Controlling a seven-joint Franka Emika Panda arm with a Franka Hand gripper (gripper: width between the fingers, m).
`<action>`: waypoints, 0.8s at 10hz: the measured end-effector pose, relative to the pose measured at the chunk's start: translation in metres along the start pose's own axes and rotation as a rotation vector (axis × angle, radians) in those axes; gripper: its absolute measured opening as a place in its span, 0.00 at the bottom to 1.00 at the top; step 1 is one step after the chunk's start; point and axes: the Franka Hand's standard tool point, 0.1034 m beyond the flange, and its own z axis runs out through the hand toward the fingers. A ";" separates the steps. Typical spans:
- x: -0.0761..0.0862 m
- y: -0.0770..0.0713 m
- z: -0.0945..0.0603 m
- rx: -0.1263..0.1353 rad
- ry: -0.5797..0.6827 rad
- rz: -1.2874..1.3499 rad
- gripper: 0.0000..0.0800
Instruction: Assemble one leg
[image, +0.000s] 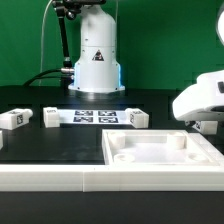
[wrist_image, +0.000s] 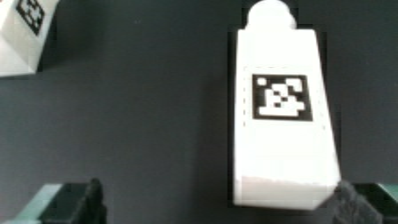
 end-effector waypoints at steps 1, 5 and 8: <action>0.001 0.000 0.002 0.000 -0.003 0.002 0.81; -0.003 -0.007 0.023 -0.018 -0.040 0.009 0.81; -0.004 -0.008 0.028 -0.021 -0.048 0.005 0.81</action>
Offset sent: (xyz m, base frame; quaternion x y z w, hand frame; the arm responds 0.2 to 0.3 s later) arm -0.0242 0.0066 -0.0146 -0.0156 -0.0401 0.0217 0.9988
